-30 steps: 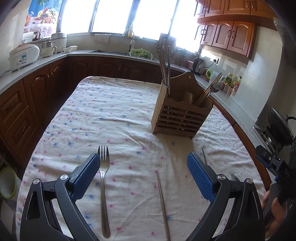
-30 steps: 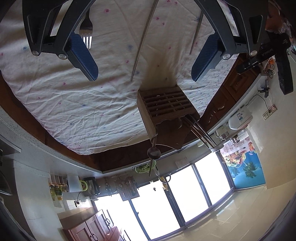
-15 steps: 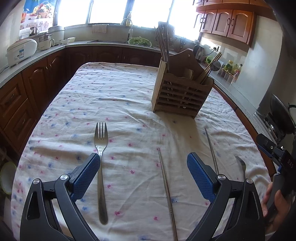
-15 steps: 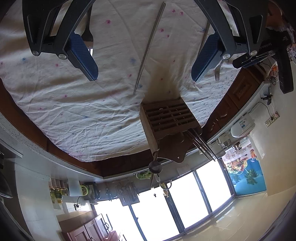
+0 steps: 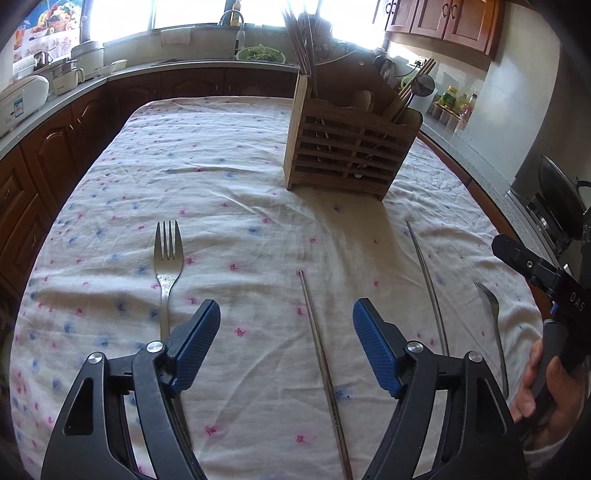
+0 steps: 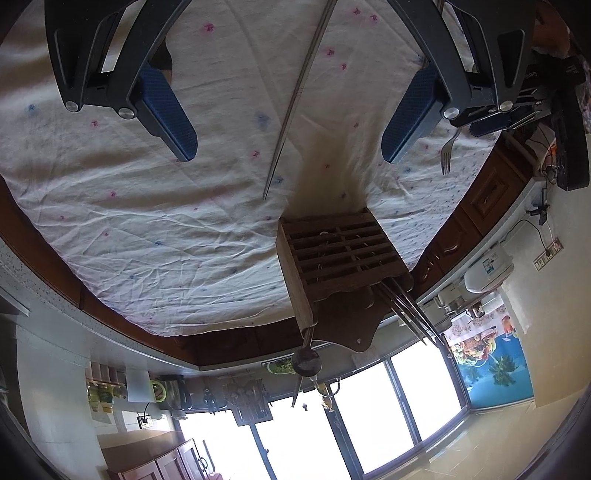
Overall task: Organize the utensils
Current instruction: 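Move both open grippers back toward the last metal chopsticks, then grasp a metal chopstick with the left gripper while the right gripper grasps another and lifts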
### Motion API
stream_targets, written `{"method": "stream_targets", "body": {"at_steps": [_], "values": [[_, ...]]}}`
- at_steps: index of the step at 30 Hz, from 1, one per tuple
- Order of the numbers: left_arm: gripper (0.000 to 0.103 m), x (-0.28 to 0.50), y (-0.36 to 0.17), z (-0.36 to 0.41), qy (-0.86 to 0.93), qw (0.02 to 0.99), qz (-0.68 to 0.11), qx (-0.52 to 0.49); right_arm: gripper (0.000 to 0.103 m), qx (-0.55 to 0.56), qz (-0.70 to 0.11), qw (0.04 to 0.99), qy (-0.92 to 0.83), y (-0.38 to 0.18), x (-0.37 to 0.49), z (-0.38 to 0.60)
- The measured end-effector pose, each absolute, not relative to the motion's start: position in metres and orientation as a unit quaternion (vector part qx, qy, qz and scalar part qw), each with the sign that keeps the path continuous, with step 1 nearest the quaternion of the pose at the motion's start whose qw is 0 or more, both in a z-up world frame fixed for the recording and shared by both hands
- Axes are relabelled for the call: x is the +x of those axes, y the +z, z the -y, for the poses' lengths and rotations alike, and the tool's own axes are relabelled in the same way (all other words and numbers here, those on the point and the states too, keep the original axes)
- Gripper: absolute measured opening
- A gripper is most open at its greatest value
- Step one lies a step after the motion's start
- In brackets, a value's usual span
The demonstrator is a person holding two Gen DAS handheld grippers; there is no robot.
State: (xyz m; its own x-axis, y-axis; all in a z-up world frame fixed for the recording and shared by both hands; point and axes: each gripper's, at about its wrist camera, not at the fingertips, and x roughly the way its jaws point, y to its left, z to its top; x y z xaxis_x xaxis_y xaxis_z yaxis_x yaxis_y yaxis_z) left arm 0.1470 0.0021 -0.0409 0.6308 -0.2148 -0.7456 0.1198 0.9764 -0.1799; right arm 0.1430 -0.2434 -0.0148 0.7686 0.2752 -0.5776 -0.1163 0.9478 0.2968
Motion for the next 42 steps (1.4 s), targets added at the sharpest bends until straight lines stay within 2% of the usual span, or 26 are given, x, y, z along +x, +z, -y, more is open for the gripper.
{"method": "stream_targets", "body": {"at_steps": [2,4,11,13,15,22,27,32,33,34,35,36,39,42], "values": [[0.067,0.15,-0.044,0.0,-0.099,0.897,-0.427,-0.057,0.089,0.12,-0.333,0.929,0.104,-0.019,0.15,0.241],[0.057,0.154,-0.047,0.003,-0.106,0.893,-0.434,-0.057,0.079,0.121,-0.343,0.926,0.107,-0.023,0.157,0.24],[0.043,0.169,-0.058,0.012,-0.118,0.88,-0.457,-0.053,0.059,0.113,-0.372,0.915,0.107,-0.038,0.18,0.234],[0.028,0.173,-0.062,0.014,-0.124,0.873,-0.468,-0.055,0.054,0.111,-0.38,0.912,0.107,-0.042,0.187,0.232],[0.022,0.177,-0.065,0.016,-0.13,0.868,-0.476,-0.057,0.051,0.11,-0.389,0.909,0.107,-0.047,0.194,0.231],[0.022,0.185,-0.072,0.019,-0.131,0.861,-0.489,-0.055,0.036,0.103,-0.411,0.901,0.097,-0.06,0.218,0.231],[0.022,0.19,-0.073,0.02,-0.128,0.86,-0.492,-0.05,0.036,0.088,-0.419,0.899,0.092,-0.063,0.23,0.226],[0.021,0.196,-0.074,0.027,-0.126,0.862,-0.489,-0.03,0.03,0.062,-0.43,0.897,0.086,-0.07,0.241,0.216],[0.021,0.197,-0.074,0.029,-0.124,0.864,-0.488,-0.024,0.03,0.053,-0.43,0.898,0.084,-0.071,0.242,0.213],[0.018,0.198,-0.075,0.032,-0.121,0.866,-0.485,-0.015,0.025,0.049,-0.43,0.898,0.083,-0.071,0.242,0.211],[0.017,0.199,-0.075,0.035,-0.117,0.868,-0.483,-0.004,0.02,0.048,-0.429,0.898,0.083,-0.071,0.242,0.21],[0.014,0.199,-0.075,0.038,-0.115,0.87,-0.48,0.007,0.009,0.045,-0.429,0.899,0.077,-0.072,0.243,0.21],[0.006,0.202,-0.076,0.042,-0.111,0.874,-0.472,0.026,0.007,0.048,-0.43,0.898,0.079,-0.072,0.242,0.212],[0.005,0.202,-0.076,0.041,-0.116,0.874,-0.471,0.023,0.006,0.054,-0.428,0.898,0.086,-0.07,0.239,0.212]]}}
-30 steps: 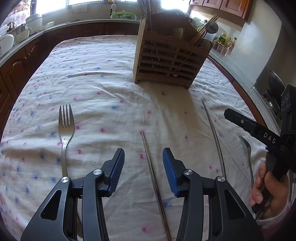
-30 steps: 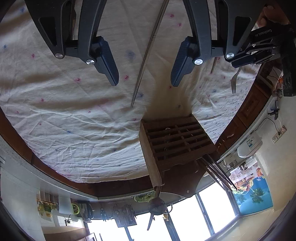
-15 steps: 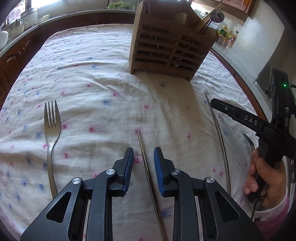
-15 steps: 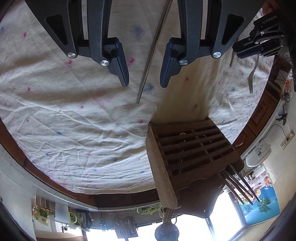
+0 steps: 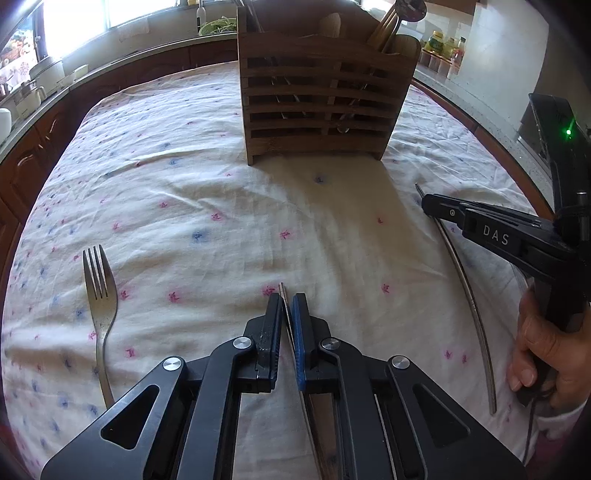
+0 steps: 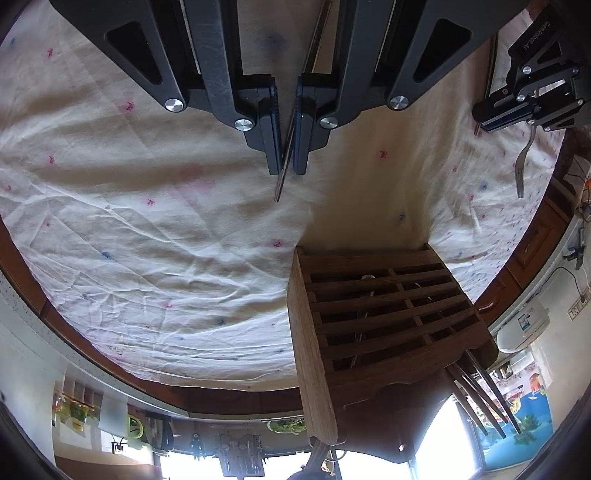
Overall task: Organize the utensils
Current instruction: 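Grasp a metal chopstick with the left gripper while the right gripper grasps another and lifts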
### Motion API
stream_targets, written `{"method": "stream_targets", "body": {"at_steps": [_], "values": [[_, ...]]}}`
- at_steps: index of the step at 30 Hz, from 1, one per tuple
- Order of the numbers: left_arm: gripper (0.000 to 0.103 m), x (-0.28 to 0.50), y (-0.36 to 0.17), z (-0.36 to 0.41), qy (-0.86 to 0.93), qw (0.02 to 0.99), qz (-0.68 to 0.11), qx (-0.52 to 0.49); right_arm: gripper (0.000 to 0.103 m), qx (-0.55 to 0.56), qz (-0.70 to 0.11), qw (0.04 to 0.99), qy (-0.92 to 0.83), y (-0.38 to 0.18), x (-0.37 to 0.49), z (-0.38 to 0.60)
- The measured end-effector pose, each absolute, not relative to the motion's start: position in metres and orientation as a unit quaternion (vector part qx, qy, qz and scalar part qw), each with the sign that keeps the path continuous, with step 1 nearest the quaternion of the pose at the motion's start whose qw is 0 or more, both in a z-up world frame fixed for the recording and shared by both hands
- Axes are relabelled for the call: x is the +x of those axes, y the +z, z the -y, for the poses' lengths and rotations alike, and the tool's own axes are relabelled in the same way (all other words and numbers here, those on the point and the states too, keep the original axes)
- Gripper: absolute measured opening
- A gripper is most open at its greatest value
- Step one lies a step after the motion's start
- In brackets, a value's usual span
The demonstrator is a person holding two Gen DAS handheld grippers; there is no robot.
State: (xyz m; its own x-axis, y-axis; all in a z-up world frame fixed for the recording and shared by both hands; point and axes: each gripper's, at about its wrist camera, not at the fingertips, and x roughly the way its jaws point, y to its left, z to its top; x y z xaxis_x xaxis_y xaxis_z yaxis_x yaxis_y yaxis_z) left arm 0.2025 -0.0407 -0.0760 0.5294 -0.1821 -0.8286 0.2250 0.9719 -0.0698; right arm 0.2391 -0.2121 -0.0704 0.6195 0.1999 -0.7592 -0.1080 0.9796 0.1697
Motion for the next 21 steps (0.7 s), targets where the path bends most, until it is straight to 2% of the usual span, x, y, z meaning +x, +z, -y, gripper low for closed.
{"method": "stream_targets", "body": {"at_steps": [8,21], "values": [[0.003,0.185,-0.055,0.026,-0.133,0.883,-0.45,-0.013,0.004,0.088,-0.4,0.905,0.111,-0.046,0.211,0.221],[0.003,0.142,0.027,0.003,-0.159,0.919,-0.358,-0.054,0.004,0.108,-0.314,0.933,0.138,0.03,0.164,0.231]]}}
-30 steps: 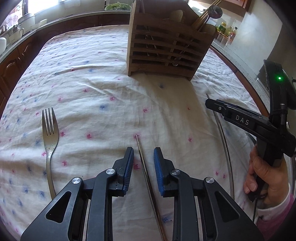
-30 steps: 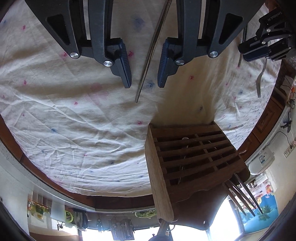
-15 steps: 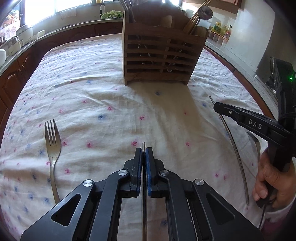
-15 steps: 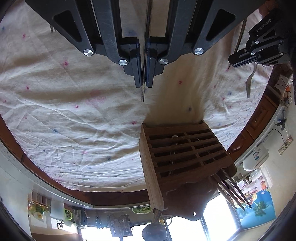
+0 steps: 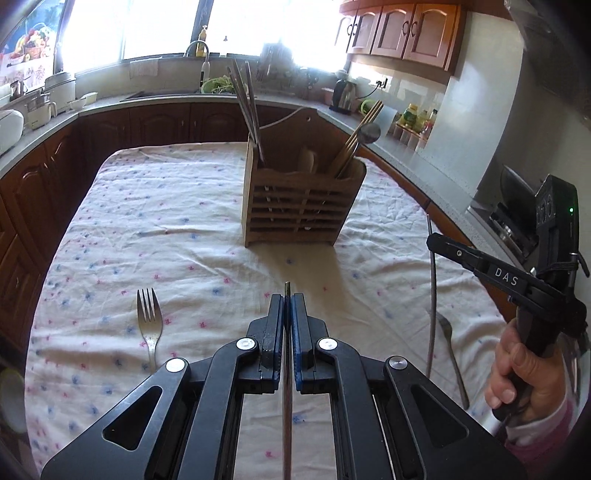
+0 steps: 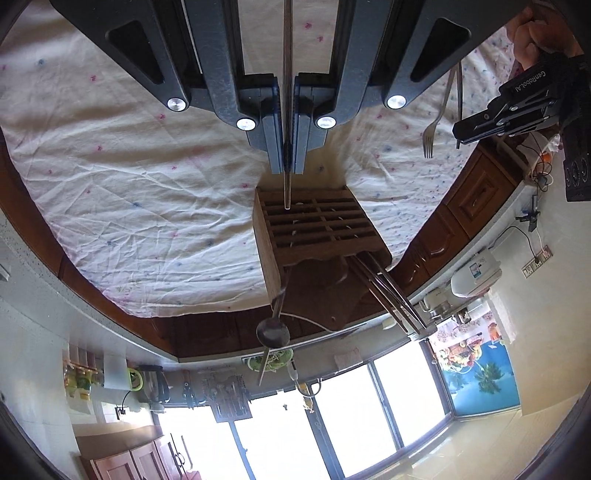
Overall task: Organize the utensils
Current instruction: 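Grasp a metal chopstick with the left gripper while the right gripper grasps another and lifts, then lift both metal chopsticks and carry both grippers over the wooden holder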
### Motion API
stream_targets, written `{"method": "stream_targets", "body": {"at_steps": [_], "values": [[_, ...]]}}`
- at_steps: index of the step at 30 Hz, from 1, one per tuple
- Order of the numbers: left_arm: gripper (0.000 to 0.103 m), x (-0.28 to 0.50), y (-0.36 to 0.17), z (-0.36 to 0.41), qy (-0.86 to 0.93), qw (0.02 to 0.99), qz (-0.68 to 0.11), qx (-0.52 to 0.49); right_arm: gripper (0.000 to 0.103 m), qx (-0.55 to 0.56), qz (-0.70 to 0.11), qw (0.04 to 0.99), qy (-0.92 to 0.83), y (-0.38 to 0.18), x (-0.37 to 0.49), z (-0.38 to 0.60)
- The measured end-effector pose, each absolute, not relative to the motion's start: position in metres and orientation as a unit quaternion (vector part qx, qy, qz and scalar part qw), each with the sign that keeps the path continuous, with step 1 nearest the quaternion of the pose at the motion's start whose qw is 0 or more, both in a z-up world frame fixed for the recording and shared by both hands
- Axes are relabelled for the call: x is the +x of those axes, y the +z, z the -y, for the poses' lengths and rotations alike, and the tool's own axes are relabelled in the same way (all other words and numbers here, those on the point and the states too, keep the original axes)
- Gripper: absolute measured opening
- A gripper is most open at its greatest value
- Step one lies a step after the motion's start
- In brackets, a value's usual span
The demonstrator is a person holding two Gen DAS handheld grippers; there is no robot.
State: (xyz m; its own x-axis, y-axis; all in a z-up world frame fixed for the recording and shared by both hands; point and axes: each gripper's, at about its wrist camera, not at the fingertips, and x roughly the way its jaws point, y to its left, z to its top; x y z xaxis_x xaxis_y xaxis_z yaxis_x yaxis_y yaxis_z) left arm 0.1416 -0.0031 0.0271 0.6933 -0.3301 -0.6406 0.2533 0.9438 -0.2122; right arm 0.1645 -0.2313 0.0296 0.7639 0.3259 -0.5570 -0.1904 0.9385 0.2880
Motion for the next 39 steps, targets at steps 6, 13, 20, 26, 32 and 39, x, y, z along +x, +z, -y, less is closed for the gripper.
{"method": "stream_targets", "body": {"at_steps": [6,13,20,26,32,39], "values": [[0.003,0.126,0.056,-0.009,-0.165,0.93,-0.321,-0.07,0.004,0.11,-0.283,0.942,0.145,0.055,0.149,0.233],[0.003,0.124,0.068,-0.018,-0.169,0.935,-0.3,-0.084,0.004,0.109,-0.261,0.948,0.148,0.072,0.143,0.236],[0.003,0.126,0.078,-0.02,-0.169,0.939,-0.285,-0.089,0.004,0.106,-0.251,0.951,0.149,0.079,0.145,0.236],[0.003,0.134,0.087,-0.022,-0.166,0.943,-0.271,-0.097,0.004,0.107,-0.244,0.953,0.146,0.084,0.149,0.239],[0.003,0.147,0.1,-0.024,-0.166,0.948,-0.253,-0.104,0.004,0.107,-0.23,0.956,0.144,0.096,0.158,0.241],[0.003,0.165,0.131,-0.024,-0.164,0.957,-0.217,-0.098,0.004,0.106,-0.198,0.964,0.143,0.124,0.175,0.242]]}}
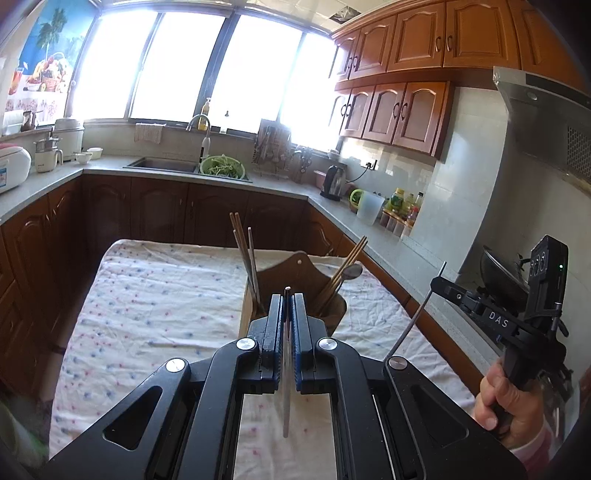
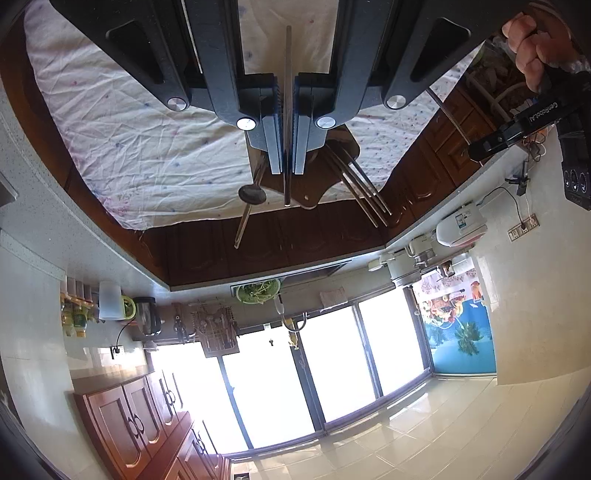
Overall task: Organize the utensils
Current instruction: 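Lift both metal chopsticks and carry both grippers over the wooden holder, then lower both chopsticks into the holder slots and open both grippers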
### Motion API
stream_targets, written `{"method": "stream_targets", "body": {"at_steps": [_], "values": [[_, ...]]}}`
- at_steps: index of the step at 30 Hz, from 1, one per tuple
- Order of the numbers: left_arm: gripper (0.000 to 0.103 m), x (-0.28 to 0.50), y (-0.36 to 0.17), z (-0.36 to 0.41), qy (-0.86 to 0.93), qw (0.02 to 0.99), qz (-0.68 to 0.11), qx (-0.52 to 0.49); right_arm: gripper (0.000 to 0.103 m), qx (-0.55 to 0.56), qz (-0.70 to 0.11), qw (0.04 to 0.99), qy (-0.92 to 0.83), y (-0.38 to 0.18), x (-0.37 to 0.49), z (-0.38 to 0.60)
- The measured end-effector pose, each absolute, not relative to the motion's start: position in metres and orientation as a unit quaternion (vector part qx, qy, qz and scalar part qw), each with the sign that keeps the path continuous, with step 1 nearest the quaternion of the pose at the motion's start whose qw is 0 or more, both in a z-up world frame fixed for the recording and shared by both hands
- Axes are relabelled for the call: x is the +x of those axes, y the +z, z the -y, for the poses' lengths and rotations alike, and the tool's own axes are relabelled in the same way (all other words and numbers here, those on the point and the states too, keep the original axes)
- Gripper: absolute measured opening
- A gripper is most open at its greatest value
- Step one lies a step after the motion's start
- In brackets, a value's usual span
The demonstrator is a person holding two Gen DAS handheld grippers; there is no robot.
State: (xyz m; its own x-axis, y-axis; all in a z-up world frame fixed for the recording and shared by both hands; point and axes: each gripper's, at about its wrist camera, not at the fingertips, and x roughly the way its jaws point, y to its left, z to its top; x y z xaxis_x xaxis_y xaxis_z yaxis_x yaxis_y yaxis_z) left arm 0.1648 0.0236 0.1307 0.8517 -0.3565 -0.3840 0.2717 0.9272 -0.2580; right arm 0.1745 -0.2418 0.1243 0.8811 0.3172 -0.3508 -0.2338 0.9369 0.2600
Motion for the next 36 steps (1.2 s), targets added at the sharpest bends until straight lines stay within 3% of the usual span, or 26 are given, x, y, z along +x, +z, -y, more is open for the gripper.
{"method": "stream_targets", "body": {"at_steps": [17,36], "values": [[0.003,0.24,0.203,-0.028,-0.135,0.979,-0.111,-0.101,0.004,0.122,-0.127,0.976,0.128,0.187,0.247,0.244],[0.004,0.292,0.094,-0.027,-0.099,0.966,-0.184,-0.151,0.004,0.133,-0.181,0.969,0.105,0.099,0.29,0.235]]}}
